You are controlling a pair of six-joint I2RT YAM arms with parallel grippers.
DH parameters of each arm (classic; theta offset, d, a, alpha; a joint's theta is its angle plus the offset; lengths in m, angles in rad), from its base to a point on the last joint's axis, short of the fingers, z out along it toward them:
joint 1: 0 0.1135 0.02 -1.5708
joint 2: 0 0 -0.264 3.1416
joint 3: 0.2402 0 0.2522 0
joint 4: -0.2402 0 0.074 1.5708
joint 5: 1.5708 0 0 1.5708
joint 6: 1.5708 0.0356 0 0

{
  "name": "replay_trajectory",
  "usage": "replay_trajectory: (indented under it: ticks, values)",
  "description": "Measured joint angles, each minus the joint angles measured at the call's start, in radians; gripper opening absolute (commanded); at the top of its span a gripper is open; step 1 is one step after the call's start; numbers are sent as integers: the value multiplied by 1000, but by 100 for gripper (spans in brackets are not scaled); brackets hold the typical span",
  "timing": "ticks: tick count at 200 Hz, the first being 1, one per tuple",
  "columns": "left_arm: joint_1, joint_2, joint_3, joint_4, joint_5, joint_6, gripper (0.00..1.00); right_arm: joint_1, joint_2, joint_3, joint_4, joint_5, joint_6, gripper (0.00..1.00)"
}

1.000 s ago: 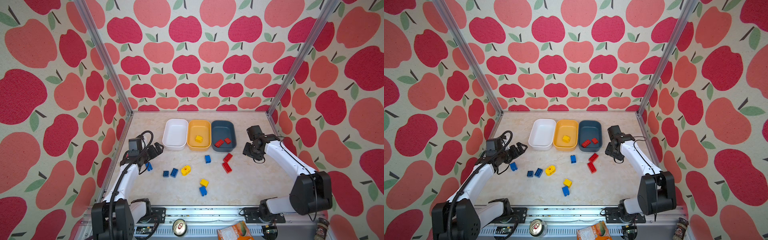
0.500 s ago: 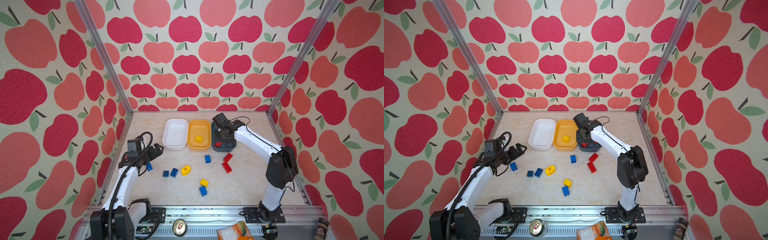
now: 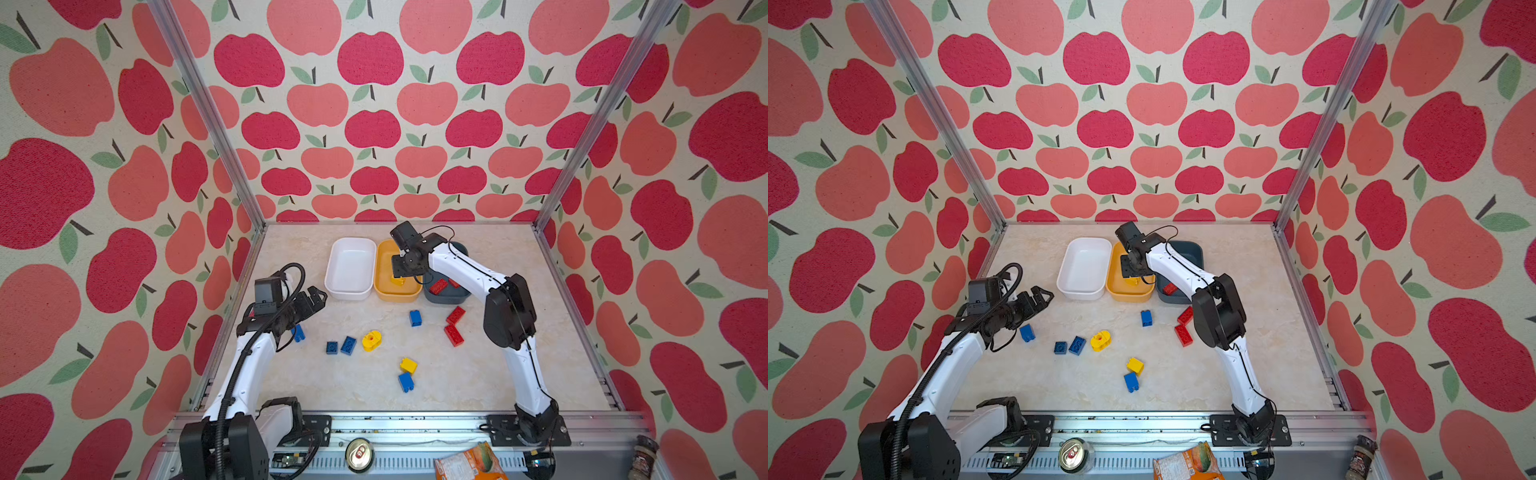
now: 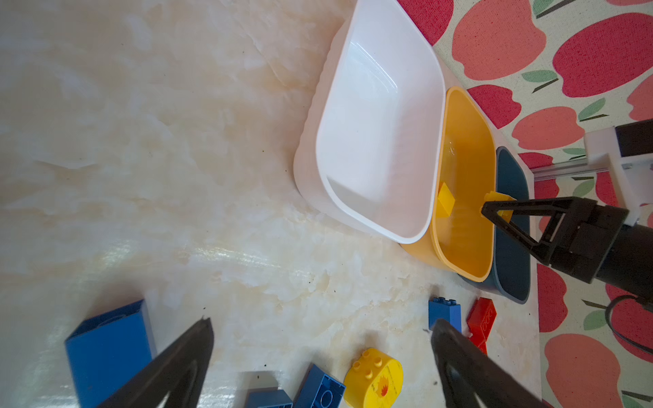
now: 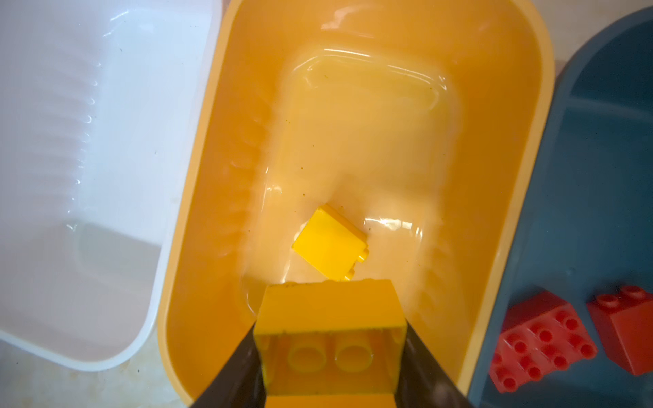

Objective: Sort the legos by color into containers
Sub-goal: 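Carry the yellow brick into the yellow container and open the right gripper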

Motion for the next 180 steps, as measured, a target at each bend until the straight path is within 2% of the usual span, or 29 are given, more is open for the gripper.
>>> replay_trajectory:
  ticks: [56,65,92,114,134,180]
  values:
    - [-19,0,0,-1,-24,2,99,-16,146,209,-27,27,-53,41]
    - [-24,0,0,-3,-31,2,99,-24,162,226,-31,29,-58,45]
    - [-53,0,0,-14,-66,2,99,-49,197,262,-43,29,-68,68]
    - [-76,0,0,-34,-104,-1,99,-65,204,275,-51,28,-82,76]
    - [-92,-11,0,-63,-140,-8,98,-69,204,281,-55,27,-89,80]
    - [-112,-37,19,-128,-221,-48,97,-69,197,280,-67,0,-93,80]
